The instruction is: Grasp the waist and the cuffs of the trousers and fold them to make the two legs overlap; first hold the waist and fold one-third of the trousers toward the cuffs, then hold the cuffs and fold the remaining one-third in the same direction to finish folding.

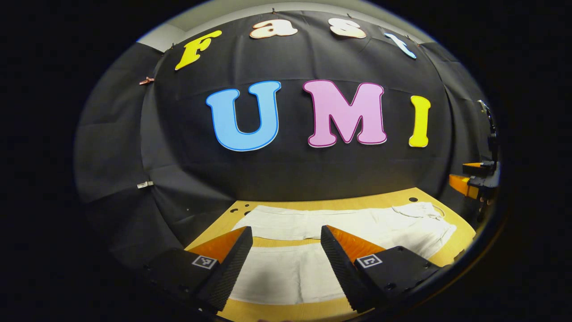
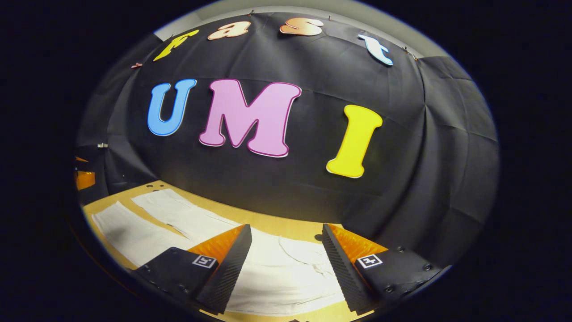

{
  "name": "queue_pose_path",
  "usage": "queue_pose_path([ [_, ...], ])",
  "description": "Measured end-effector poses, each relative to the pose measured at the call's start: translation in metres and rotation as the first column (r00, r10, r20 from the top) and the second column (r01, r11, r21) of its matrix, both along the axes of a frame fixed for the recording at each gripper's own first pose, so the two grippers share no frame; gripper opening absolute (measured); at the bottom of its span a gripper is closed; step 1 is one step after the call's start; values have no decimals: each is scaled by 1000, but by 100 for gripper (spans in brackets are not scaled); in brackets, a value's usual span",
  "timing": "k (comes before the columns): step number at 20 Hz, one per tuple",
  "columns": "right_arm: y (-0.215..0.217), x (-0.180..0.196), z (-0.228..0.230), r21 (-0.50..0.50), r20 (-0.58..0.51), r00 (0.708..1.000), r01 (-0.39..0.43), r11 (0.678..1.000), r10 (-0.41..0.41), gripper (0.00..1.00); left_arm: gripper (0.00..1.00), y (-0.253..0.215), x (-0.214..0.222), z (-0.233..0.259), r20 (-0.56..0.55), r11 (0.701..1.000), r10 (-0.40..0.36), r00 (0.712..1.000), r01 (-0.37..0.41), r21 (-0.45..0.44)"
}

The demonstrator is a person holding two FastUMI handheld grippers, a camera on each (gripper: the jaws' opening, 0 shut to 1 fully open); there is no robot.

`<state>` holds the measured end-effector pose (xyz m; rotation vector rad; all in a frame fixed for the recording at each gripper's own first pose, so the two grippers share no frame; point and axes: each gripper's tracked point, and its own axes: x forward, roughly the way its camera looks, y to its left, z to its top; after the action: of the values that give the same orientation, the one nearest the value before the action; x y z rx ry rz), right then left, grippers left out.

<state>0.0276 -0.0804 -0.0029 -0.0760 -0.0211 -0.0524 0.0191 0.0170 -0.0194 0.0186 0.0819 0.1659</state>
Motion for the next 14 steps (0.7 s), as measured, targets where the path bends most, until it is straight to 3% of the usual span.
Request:
queue_pose_path([
  [4, -54, 14, -24, -172, -78, 997, -29, 985, 16, 98, 97, 0, 5, -9, -30, 1000, -4, 1000, 4, 3],
  [8, -75, 23, -75, -292, -240, 966, -163, 942, 93, 98, 97, 3, 7, -30, -88, 999, 8, 996, -12, -52],
  [11, -87, 13, -130, -404, -402, 906, -308, 862, 135, 98, 97, 12, 4, -47, -130, 992, 35, 991, -50, -116],
  [14, -91, 1, -177, -451, -509, 845, -422, 787, 162, 98, 97, 28, -2, -62, -175, 983, 90, 980, -116, -145],
])
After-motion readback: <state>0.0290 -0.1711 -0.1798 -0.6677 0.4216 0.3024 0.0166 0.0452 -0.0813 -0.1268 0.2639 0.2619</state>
